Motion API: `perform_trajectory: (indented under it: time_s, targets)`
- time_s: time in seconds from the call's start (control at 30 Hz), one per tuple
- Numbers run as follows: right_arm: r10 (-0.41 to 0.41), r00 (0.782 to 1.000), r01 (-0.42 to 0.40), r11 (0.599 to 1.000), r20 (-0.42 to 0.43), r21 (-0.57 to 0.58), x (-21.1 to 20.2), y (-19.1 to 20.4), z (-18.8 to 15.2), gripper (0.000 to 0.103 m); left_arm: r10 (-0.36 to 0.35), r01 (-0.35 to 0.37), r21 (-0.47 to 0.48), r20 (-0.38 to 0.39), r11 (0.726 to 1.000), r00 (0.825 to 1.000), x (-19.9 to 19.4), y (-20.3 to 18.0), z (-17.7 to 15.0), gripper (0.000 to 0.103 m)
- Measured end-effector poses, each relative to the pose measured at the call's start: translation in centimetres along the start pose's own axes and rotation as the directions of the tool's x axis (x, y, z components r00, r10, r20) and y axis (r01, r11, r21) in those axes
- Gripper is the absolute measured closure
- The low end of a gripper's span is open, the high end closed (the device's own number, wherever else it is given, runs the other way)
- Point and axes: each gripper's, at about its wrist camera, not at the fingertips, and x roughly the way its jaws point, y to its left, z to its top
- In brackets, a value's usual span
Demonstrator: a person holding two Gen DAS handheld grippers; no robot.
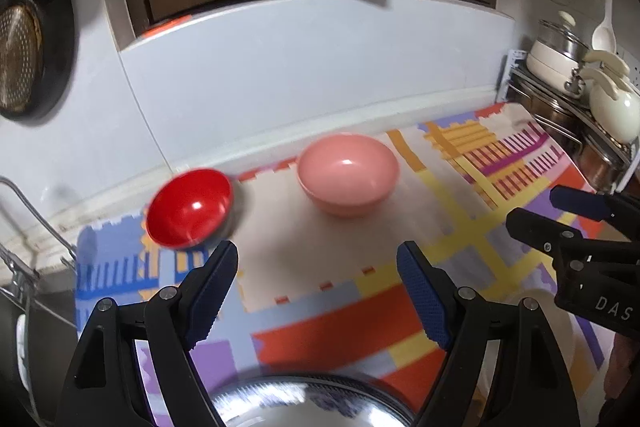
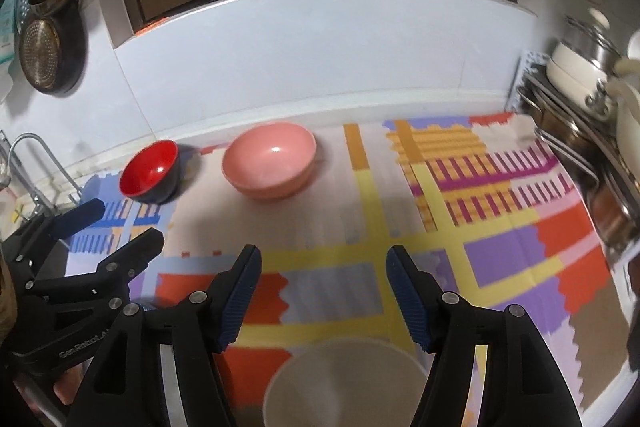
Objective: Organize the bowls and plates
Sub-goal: 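Move both grippers to the rim of the pink bowl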
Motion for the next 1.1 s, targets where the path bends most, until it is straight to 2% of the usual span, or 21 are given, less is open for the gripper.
perform_trajectory:
  time_s: [0.27,0.6,0.87,1.0,1.1]
  targets:
    - [-0.003,1.000,0.003,1.000,0.014,-0.018,2.0,1.1,3.4,0.037,0.037,-0.038,0.019,0.040,0.999,0.998,1.6,1.9,3.1,0.019]
    - [-0.019,1.000,0.019,0.999,0.019,-0.038,5.6,1.7,6.9,0.037,0.052,-0.053,0.021,0.039,0.998,0.998,5.2,3.3,5.8,0.014]
    - [-0.016,1.000,0.015,0.999,-0.020,-0.043,9.1,1.5,8.0,0.037,0.035,-0.034,0.049,-0.018,0.998,0.999,10.0,3.8,6.7,0.015]
    - [-0.022,0.999,0.020,0.999,-0.046,-0.048,11.1,1.5,8.3,0.037,0.029,-0.026,0.062,-0.047,0.998,0.999,12.5,3.7,6.6,0.020]
    - [-0.026,0.998,0.023,0.998,-0.063,-0.051,12.5,1.5,8.5,0.038,-0.004,0.009,0.063,-0.083,0.998,0.997,14.0,3.7,6.5,0.024]
